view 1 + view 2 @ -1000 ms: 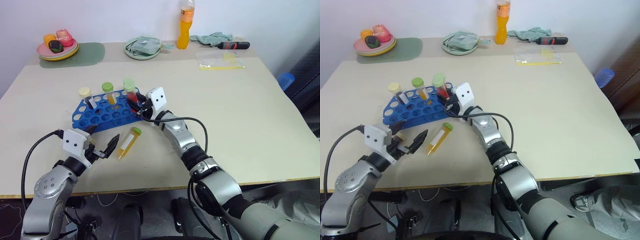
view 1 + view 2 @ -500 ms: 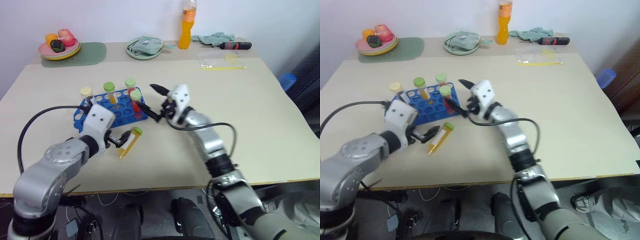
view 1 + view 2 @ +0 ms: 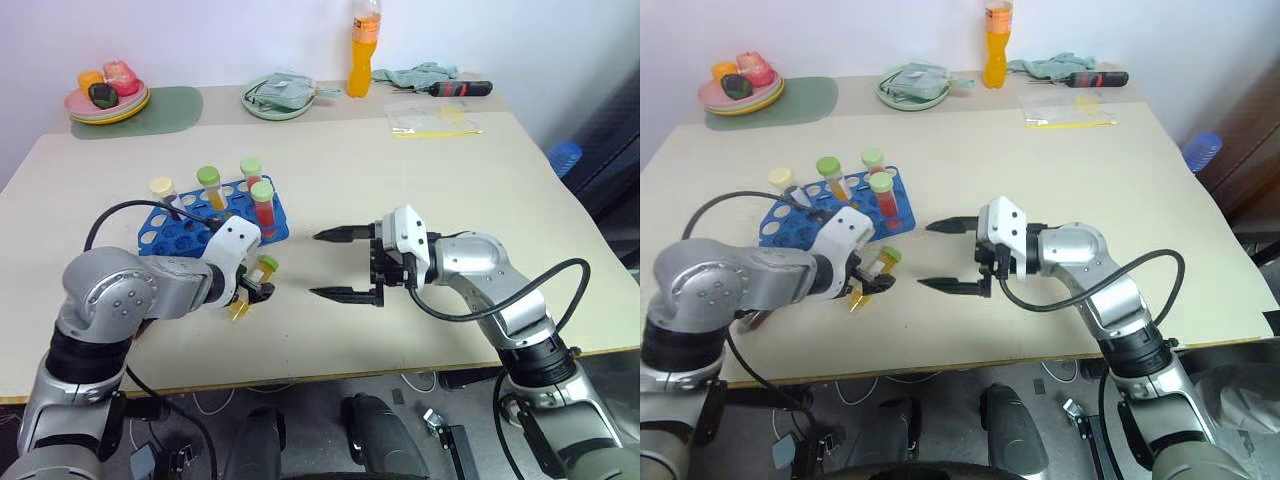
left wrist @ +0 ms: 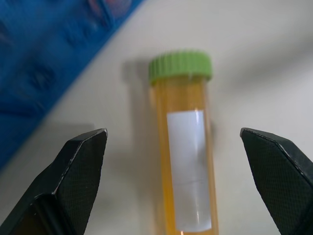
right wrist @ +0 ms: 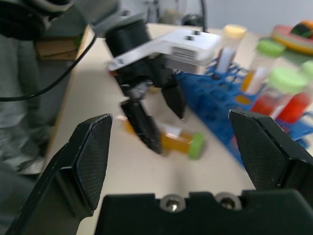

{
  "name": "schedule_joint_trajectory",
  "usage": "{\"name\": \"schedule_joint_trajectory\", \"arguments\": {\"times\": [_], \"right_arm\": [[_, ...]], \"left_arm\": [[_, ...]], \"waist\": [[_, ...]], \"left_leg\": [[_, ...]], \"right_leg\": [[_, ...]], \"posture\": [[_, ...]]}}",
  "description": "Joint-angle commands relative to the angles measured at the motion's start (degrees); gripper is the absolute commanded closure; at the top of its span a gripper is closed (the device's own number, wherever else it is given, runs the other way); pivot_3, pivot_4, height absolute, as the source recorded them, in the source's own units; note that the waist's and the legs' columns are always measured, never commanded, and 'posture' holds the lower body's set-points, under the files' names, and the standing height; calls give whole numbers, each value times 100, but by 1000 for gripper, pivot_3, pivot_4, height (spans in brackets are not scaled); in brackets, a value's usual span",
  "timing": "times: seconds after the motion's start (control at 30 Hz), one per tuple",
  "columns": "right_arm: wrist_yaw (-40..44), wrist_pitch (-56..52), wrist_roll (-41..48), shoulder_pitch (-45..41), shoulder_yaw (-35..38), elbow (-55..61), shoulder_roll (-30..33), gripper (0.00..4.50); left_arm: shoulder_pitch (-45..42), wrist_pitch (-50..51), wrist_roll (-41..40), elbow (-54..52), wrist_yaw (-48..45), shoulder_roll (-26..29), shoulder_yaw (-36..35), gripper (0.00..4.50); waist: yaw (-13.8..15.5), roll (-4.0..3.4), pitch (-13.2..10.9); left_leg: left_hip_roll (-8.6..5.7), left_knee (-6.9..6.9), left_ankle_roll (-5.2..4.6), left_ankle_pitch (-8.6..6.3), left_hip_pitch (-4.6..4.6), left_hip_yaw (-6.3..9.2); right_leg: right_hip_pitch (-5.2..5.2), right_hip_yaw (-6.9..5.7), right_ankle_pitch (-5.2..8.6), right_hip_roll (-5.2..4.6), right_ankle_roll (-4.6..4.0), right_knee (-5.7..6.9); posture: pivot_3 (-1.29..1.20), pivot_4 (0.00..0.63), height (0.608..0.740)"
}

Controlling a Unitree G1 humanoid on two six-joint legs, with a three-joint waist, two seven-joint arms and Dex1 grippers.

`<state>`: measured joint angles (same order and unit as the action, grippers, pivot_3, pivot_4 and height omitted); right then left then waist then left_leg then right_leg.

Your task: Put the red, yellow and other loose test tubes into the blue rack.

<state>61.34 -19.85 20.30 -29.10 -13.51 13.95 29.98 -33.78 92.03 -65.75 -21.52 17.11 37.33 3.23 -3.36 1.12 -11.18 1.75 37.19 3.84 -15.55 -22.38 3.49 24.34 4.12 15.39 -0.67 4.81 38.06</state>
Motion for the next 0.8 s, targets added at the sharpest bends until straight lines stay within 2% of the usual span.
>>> {"name": "schedule_joint_trajectory", "arguments": {"times": [0.03,0.1,0.27,0.37,0.43,0.53,0.6,0.63,0.7,0.8], "right_arm": [[-20,28,-13,7,4,272,33,221],[-38,49,-37,29,-19,282,32,221],[-67,70,-77,40,-58,282,0,221],[-110,35,-56,21,-39,276,-39,221],[-154,-8,-27,31,-13,273,-52,221],[-227,-46,-17,88,33,221,-58,221],[-279,-68,-13,132,58,182,-68,221],[-311,-81,-11,154,68,163,-80,221],[-406,-127,4,191,72,121,-148,221],[-522,-157,-1,199,47,53,-273,221]], "left_arm": [[-269,47,-760,237,778,-157,-21,518],[-300,47,-1069,373,1151,-200,-9,1263],[-312,47,-1706,530,1831,-119,52,3676],[-272,-31,-1923,88,1719,144,-249,3748],[-108,-425,-1957,-473,1517,383,-639,3748],[519,-1660,-836,-1836,69,1043,-1344,3748],[1096,-2587,43,-2287,-680,1321,-1685,3748],[1386,-3054,395,-2347,-917,1270,-1899,3748],[1856,-4223,1245,-2256,-1219,811,-2063,3748],[1943,-5503,2950,-1795,-782,109,-1397,3748]], "waist": [[44,0,0],[72,0,0],[100,1,1],[89,1,1],[80,1,1],[77,1,0],[93,0,0],[97,-4,2],[118,-4,2],[161,7,3]], "left_leg": [[-1,1,1,0,-1,0],[-1,2,2,1,-1,-2],[-2,3,9,5,-1,-2],[-3,2,11,6,-1,-1],[-2,1,16,9,-2,-2],[-2,-7,42,23,-3,-4],[-2,-11,61,34,-2,-8],[-3,-13,61,34,-2,-9],[-4,-13,48,26,0,-14],[-3,-5,47,26,-3,-11]], "right_leg": [[0,0,0,0,0,0],[0,1,0,-1,0,0],[0,1,0,-3,0,-1],[0,1,0,-2,0,-1],[2,1,0,-1,0,0],[7,2,0,-2,-1,-1],[8,4,1,-1,-2,-4],[8,4,1,-1,-3,-6],[4,4,2,-2,-4,-9],[-1,4,2,1,-4,-15]], "posture": [[0,150,740],[0,150,740],[0,150,740],[0,150,740],[0,150,740],[0,150,740],[0,150,740],[0,150,740],[0,150,740],[0,150,740]]}}
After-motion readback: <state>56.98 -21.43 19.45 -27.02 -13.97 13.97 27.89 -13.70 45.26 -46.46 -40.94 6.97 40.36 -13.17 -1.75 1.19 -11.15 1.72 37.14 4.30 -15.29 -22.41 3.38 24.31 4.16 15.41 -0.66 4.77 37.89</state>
